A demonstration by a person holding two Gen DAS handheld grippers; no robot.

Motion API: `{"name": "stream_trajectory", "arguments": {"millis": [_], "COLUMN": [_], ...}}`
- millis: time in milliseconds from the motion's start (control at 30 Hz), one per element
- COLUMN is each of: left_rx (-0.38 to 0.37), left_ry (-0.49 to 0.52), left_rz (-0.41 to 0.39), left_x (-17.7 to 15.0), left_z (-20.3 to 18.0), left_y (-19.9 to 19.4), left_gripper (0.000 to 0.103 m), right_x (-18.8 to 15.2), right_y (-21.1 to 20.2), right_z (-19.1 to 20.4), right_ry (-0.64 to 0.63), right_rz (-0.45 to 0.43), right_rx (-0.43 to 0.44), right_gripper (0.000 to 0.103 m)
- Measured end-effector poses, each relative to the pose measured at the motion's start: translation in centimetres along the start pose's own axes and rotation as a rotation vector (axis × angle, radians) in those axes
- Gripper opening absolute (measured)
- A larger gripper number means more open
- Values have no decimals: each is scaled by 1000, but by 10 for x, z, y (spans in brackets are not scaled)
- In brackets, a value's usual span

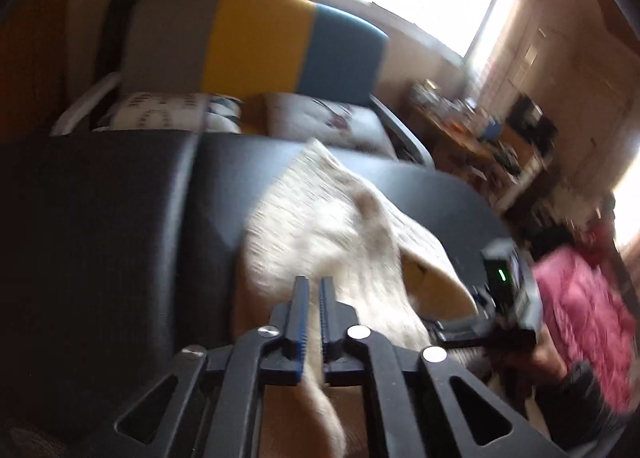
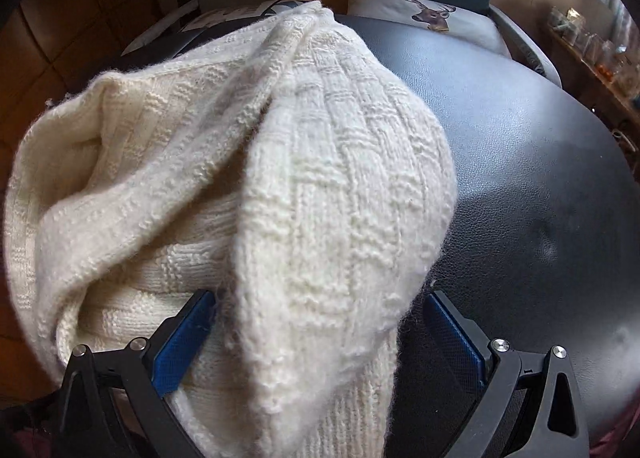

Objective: Fold clothes

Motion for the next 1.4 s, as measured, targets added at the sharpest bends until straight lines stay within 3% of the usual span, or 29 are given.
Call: {"name": "stream_trajectory", "arguments": {"millis": [33,100,267,367,600,667,767,867,967,1067,1167,1233,1367,1400], "left_rx": [-28,-81,-109,-87,76,93,66,-16,-76,-48,125,168,109,77], "left_ry": [31,90,179,246,421,427,367,206,-28,-156,-248,-323,-355,-307], "left_rz": [17,49,165,230,367,382,343,258,169,110,67,67,73,65], "left_x": [-5,-15,-20,-25,-41,-46,-44,-27,3,21,23,19,6,4], "left_z": [-15,-46,-99,-117,-130,-130,-119,-91,-37,18,79,119,138,122], "left_y": [4,11,44,59,98,105,103,84,56,39,37,35,25,22], "left_gripper": [15,18,25,27,29,22,5,4,4,3,0,0,0,1], "right_x": [2,3,0,-3,5,8,12,13,20,26,41,60,68,67], "right_y": [-1,-5,-22,-33,-56,-61,-70,-69,-64,-63,-61,-49,-45,-45], "right_z": [-2,-6,-20,-29,-55,-57,-68,-65,-60,-56,-51,-36,-31,-27], "right_ry": [7,16,12,6,-4,-8,-6,-16,-41,-74,-113,-125,-101,-99], "right_rz": [-4,-15,-38,-56,-78,-82,-87,-93,-89,-75,-48,-28,-12,-14], "right_rx": [2,7,13,22,37,37,40,34,12,-28,-97,-133,-133,-130], "right_gripper": [103,103,103,103,103,103,103,103,103,103,103,103,103,103]}}
Point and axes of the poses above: each gripper's, at about its wrist camera, not at the fingertips, and y roughly the way its jaws point, z to its left, x to its top, the point moved 3 cm from there along y, roughly the way its jaws point, and after that the axes turned 14 degrees about x, right-handed, at the moved point
